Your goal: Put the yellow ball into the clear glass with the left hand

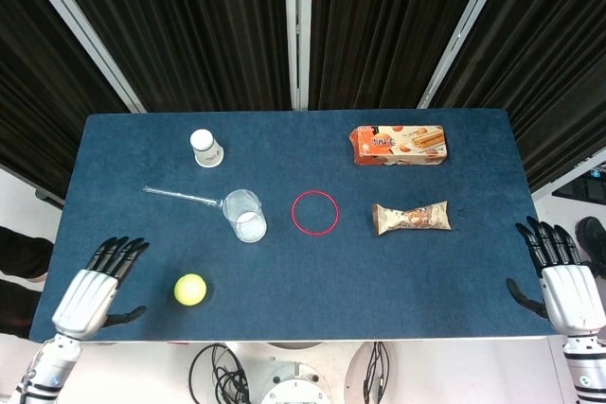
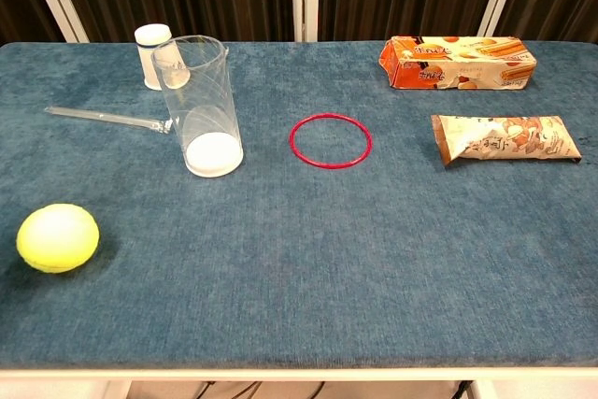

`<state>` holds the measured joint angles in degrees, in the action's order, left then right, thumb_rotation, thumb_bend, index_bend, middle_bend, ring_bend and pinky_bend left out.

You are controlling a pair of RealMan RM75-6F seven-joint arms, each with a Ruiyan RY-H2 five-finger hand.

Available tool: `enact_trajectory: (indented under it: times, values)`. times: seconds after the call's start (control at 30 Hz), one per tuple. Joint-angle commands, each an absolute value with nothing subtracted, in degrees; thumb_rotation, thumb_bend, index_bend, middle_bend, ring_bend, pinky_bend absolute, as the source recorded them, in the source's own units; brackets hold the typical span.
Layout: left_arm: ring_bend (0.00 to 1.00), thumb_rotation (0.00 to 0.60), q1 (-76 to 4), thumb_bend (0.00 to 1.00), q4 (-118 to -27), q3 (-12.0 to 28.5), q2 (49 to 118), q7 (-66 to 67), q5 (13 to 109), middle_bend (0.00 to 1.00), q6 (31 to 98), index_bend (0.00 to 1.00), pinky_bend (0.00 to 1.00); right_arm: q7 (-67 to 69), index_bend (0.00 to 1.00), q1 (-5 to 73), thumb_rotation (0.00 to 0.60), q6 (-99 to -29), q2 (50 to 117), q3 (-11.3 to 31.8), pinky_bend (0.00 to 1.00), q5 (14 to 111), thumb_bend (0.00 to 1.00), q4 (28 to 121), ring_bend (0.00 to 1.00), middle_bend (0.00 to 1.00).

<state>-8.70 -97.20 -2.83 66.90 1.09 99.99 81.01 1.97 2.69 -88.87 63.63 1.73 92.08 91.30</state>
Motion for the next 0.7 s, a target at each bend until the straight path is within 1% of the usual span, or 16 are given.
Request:
enact_trajectory:
  times: [0.03,0.17,0.37,0.57,0.7]
  values:
    - [0.00,0.600,-12.0,0.12,-96.7,-3.0,69.4,1.5,101.0,0.07,76.4,0.08,0.09,2.1,0.00,2.4,0.600,-89.3,63.7,1.7,0.00,92.1,0.24,91.4,0.00,0.00]
    - [0.00,0.600,-15.2,0.12,-95.3,-2.7,72.5,1.4,100.3,0.07,71.5,0.09,0.14,2.6,0.00,1.9,0.600,-90.3,63.4,2.0,0.00,91.7,0.23,91.2,0.00,0.00]
    - [0.01,0.600,-18.0,0.13,-91.0,-2.2,78.1,1.6,97.9,0.07,66.7,0.11,0.19,3.8,0.00,1.6,0.600,-90.8,62.7,2.3,0.00,91.2,0.24,90.9,0.00,0.00]
    - [0.03,0.600,-19.7,0.14,-86.6,-1.7,82.1,3.3,95.3,0.08,64.1,0.14,0.23,5.1,0.00,1.4,0.600,-90.8,62.7,2.4,0.00,90.8,0.24,90.2,0.00,0.00]
    - [0.09,0.600,-19.8,0.15,-84.9,-1.6,83.3,5.5,94.2,0.14,64.2,0.19,0.30,6.0,0.00,1.4,0.600,-90.4,62.9,2.4,0.00,90.2,0.24,89.2,0.00,0.00]
